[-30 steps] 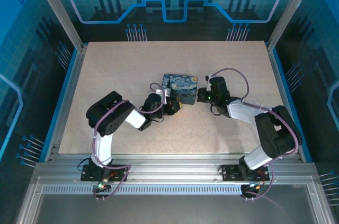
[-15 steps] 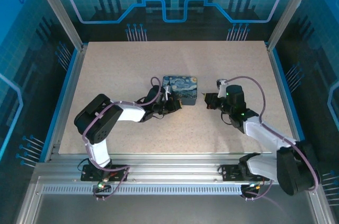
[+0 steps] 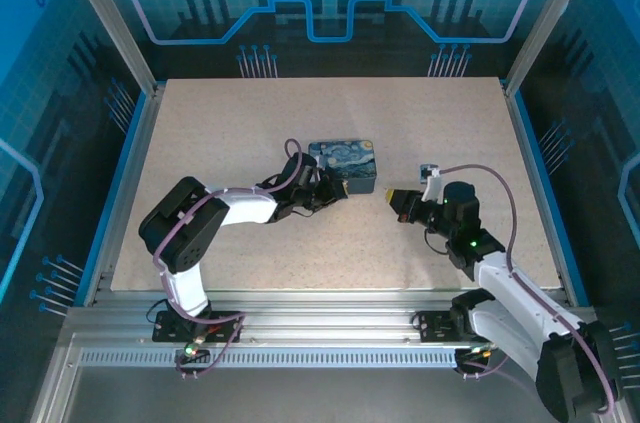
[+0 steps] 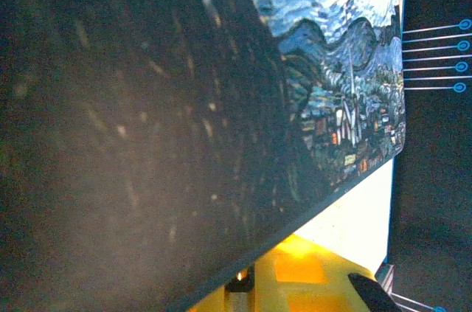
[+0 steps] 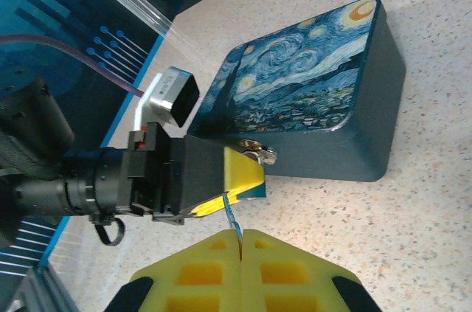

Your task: Unlock the padlock with the key

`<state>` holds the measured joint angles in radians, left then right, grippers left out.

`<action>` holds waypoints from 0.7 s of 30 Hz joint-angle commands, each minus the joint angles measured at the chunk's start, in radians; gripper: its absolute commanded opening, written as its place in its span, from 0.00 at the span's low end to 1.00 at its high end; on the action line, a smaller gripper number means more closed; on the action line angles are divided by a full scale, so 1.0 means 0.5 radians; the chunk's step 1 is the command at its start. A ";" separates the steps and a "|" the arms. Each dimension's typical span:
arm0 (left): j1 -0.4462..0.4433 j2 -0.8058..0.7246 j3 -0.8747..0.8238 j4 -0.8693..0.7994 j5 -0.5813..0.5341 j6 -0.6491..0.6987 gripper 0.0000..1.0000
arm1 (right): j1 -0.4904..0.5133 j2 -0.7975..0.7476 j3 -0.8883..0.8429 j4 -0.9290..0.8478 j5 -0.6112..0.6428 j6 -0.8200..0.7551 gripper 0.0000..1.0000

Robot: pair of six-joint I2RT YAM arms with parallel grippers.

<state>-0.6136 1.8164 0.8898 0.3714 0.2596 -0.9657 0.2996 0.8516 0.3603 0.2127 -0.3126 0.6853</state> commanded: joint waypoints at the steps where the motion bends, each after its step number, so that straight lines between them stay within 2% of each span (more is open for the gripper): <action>1: -0.023 -0.049 0.078 0.051 0.012 -0.075 0.00 | -0.001 -0.060 -0.066 0.102 -0.066 0.199 0.00; 10: -0.035 -0.010 0.134 0.087 0.018 -0.128 0.00 | 0.176 -0.039 -0.255 0.396 0.199 0.466 0.00; 15: -0.040 0.009 0.141 0.116 0.019 -0.156 0.00 | 0.250 0.158 -0.278 0.545 0.323 0.497 0.00; 21: -0.041 0.012 0.147 0.126 0.018 -0.165 0.00 | 0.308 0.471 -0.308 0.867 0.425 0.694 0.00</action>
<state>-0.6266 1.8187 0.9287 0.3939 0.2592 -1.0401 0.4297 1.0481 0.2226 0.5125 -0.1513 0.9699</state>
